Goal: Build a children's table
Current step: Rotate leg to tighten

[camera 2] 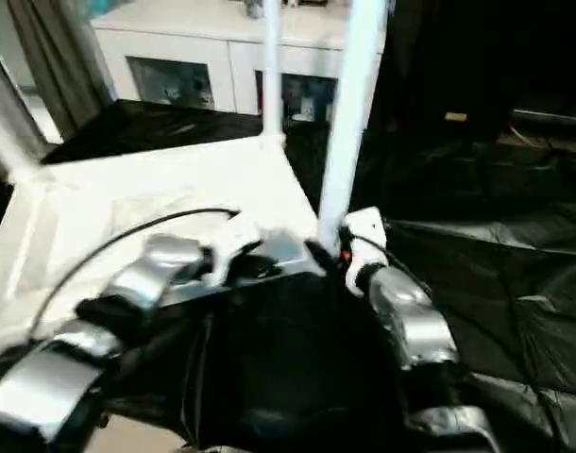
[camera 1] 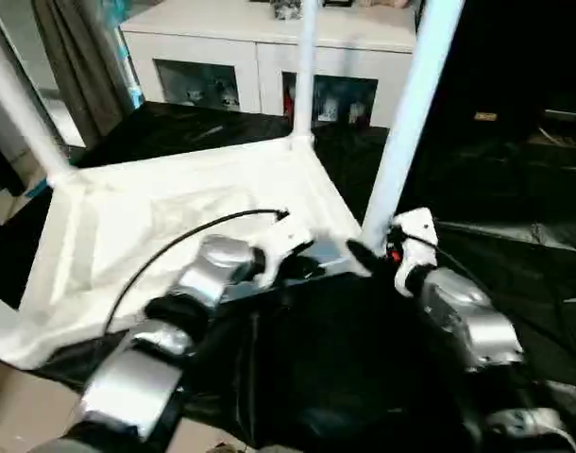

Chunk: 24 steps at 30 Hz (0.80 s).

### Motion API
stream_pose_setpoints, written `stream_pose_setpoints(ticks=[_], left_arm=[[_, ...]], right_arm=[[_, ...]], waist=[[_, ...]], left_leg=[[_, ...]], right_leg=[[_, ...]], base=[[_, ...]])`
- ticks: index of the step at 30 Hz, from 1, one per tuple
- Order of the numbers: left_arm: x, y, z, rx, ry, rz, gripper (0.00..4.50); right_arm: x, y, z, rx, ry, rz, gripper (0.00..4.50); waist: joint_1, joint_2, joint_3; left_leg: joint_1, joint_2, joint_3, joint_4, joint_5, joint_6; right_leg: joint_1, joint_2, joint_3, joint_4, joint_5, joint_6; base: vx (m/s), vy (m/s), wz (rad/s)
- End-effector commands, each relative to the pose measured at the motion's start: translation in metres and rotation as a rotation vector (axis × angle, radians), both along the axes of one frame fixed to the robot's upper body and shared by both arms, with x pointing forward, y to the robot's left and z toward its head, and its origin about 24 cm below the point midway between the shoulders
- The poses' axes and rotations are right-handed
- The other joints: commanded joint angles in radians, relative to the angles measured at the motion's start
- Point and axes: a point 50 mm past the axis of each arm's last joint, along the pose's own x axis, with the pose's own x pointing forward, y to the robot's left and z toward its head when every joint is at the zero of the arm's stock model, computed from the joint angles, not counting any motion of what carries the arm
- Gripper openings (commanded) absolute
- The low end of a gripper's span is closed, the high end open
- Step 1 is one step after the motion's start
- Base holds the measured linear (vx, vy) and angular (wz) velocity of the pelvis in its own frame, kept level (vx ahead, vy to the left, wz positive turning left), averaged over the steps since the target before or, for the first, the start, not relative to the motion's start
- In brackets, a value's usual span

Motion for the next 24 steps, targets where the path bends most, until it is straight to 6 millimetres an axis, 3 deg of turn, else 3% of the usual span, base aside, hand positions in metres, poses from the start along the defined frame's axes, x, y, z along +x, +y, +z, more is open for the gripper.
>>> stream_pose_setpoints(ticks=[1, 2, 3, 6, 10, 14, 15, 16, 18, 21, 24], left_arm=[[0.006, -0.023, 0.013, -0.087, -0.058, 0.068, 0.0], [0.006, -0.023, 0.013, -0.087, -0.058, 0.068, 0.0], [0.006, -0.025, 0.013, -0.086, -0.06, 0.064, 0.0], [0.004, -0.028, 0.013, -0.096, -0.057, 0.042, 0.0], [-0.002, -0.021, 0.009, -0.102, -0.034, -0.049, 0.0], [-0.005, -0.012, 0.008, -0.103, -0.014, -0.111, 0.0], [-0.008, -0.005, 0.007, -0.097, -0.002, -0.164, 0.0], [-0.012, 0.002, 0.006, -0.09, 0.018, -0.226, 0.0], [-0.015, 0.007, 0.006, -0.092, 0.025, -0.267, 0.0], [-0.02, 0.02, 0.006, -0.092, 0.088, -0.343, 0.0], [-0.021, 0.03, 0.007, -0.081, 0.108, -0.368, 0.0]], right_arm=[[-0.012, 0.031, -0.027, -0.002, 0.122, 0.079, 2.72], [-0.012, 0.031, -0.027, -0.002, 0.122, 0.079, 2.72], [-0.011, 0.034, -0.025, -0.001, 0.11, 0.08, 3.07], [-0.01, 0.038, -0.019, 0.03, 0.074, 0.119, 3.44], [-0.015, 0.028, -0.011, -0.015, 0.021, 0.281, 3.76], [-0.022, 0.014, -0.006, -0.024, 0.018, 0.412, 3.76], [-0.027, 0.004, -0.003, -0.04, 0.022, 0.483, 3.76], [-0.03, -0.005, 0.001, -0.05, 0.024, 0.531, 3.76], [-0.03, -0.011, 0.005, -0.042, 0.021, 0.547, 3.76], [-0.03, -0.024, 0.016, -0.027, 0.003, 0.583, 3.76], [-0.033, -0.031, 0.021, -0.007, 0.01, 0.617, 3.76]], waist=[[-0.005, -0.016, -0.048], [-0.005, -0.017, -0.048], [-0.004, -0.017, -0.046], [-0.003, -0.017, -0.047], [0.0, -0.018, -0.05], [0.009, -0.021, -0.055], [0.01, -0.022, -0.057], [0.014, -0.022, -0.058], [0.016, -0.016, -0.063], [0.016, -0.018, -0.062], [0.017, -0.016, -0.058]], left_leg=[[0.023, 0.027, -0.019, -0.073, -0.322, -0.003], [0.023, 0.027, -0.019, -0.073, -0.323, -0.004], [0.023, 0.028, -0.019, -0.074, -0.327, 0.0], [0.02, 0.028, -0.02, -0.075, -0.328, 0.005], [0.019, 0.03, -0.02, -0.073, -0.311, 0.018], [0.016, 0.03, -0.014, -0.061, -0.239, 0.059], [0.009, 0.029, -0.016, -0.06, -0.204, 0.074], [0.007, 0.03, -0.012, -0.054, -0.181, 0.095], [0.006, 0.034, -0.012, -0.05, -0.151, 0.118], [0.006, 0.034, -0.011, -0.049, -0.146, 0.124], [0.011, 0.037, -0.008, -0.052, -0.187, 0.115]], right_leg=[[0.027, -0.045, 0.024, -0.092, -0.338, -0.165], [0.027, -0.045, 0.025, -0.092, -0.339, -0.163], [0.028, -0.046, 0.025, -0.094, -0.343, -0.16], [0.029, -0.046, 0.025, -0.093, -0.344, -0.154], [0.033, -0.045, 0.025, -0.089, -0.298, -0.16], [0.038, -0.046, 0.026, -0.077, -0.177, -0.19], [0.046, -0.046, 0.022, -0.072, -0.136, -0.204], [0.046, -0.043, 0.022, -0.066, -0.09, -0.215], [0.045, -0.044, 0.019, -0.057, -0.04, -0.241], [0.045, -0.043, 0.017, -0.053, -0.024, -0.265], [0.039, -0.043, 0.018, -0.061, -0.091, -0.268]], base=[[0.0, 0.0, 0.0], [0.0, 0.0, 0.0], [0.0, 0.0, 0.0], [0.0, 0.0, 0.0], [0.0, 0.0, 0.0], [0.0, 0.0, 0.0], [0.0, 0.0, 0.0], [0.0, 0.0, 0.0], [0.0, 0.0, 0.0], [0.0, 0.0, 0.0], [0.0, 0.0, 0.0]])
